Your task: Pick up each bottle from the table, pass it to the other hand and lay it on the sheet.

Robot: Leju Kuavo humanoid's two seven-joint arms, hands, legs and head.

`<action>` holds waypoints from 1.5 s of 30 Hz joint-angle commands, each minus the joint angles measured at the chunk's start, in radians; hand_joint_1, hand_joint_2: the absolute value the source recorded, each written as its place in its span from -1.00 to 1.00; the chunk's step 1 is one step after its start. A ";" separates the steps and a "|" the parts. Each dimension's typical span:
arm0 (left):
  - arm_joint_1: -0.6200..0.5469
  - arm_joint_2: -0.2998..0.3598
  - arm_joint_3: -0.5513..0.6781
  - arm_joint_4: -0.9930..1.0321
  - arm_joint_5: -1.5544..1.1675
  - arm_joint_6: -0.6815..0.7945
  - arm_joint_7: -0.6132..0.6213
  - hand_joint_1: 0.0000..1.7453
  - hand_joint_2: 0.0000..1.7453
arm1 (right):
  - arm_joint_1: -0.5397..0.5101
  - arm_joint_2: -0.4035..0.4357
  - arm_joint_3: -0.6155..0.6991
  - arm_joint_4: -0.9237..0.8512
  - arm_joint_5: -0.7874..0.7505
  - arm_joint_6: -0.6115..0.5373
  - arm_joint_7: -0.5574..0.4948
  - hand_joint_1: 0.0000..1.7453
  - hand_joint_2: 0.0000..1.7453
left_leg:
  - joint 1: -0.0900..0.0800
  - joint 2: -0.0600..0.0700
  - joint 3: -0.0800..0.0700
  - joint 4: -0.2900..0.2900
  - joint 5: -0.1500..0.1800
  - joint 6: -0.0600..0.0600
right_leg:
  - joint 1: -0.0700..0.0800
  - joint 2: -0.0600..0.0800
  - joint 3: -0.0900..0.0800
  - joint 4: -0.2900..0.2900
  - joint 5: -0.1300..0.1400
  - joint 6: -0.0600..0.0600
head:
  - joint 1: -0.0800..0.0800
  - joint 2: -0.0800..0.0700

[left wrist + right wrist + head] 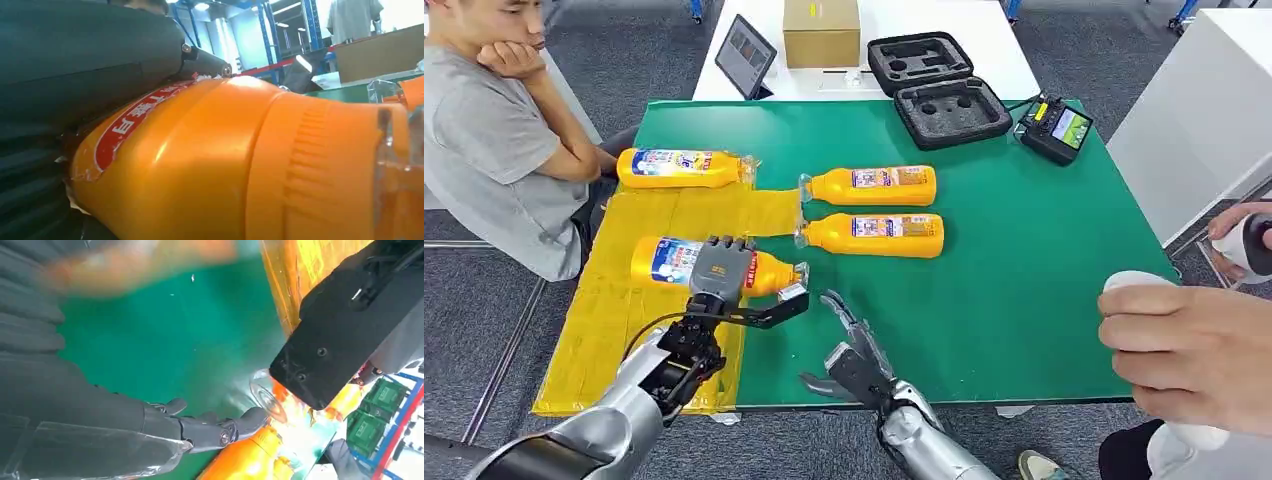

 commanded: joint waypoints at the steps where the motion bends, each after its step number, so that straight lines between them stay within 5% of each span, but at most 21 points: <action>1: -0.081 -0.011 0.028 0.118 0.015 -0.014 -0.018 1.00 1.00 | -0.045 0.005 -0.035 0.057 -0.007 0.009 0.001 -1.00 1.00 | 0.000 0.000 0.002 0.000 -0.001 -0.001 | 0.000 0.001 0.002 0.000 -0.001 -0.001 | 0.000 0.000; 19: -0.090 -0.002 0.144 0.147 0.162 -0.067 -0.061 1.00 1.00 | -0.049 -0.001 -0.038 0.066 -0.001 0.021 0.001 -1.00 1.00 | 0.001 0.000 0.003 0.001 -0.002 -0.002 | 0.001 0.001 0.003 0.000 -0.001 -0.001 | 0.000 0.000; 32: -0.117 0.015 0.130 0.168 0.139 -0.093 -0.011 0.88 1.00 | -0.071 0.005 -0.045 0.089 -0.003 0.018 0.001 -1.00 1.00 | 0.001 0.000 0.004 0.001 -0.003 -0.002 | 0.001 0.002 0.004 0.001 -0.002 -0.002 | 0.000 0.000; 36: -0.119 0.028 0.107 0.175 0.108 -0.098 0.013 0.66 1.00 | -0.070 0.004 -0.049 0.093 -0.007 0.021 0.001 -1.00 1.00 | 0.001 0.000 0.002 0.000 -0.001 -0.001 | 0.001 0.001 0.002 0.000 -0.001 -0.001 | 0.000 0.000; 45: -0.110 0.029 0.115 0.176 0.117 -0.108 0.006 0.68 1.00 | -0.070 0.002 -0.048 0.093 -0.006 0.020 0.001 -1.00 1.00 | 0.001 0.001 0.005 0.001 -0.003 -0.002 | 0.001 0.002 0.005 0.000 -0.002 -0.002 | 0.000 0.000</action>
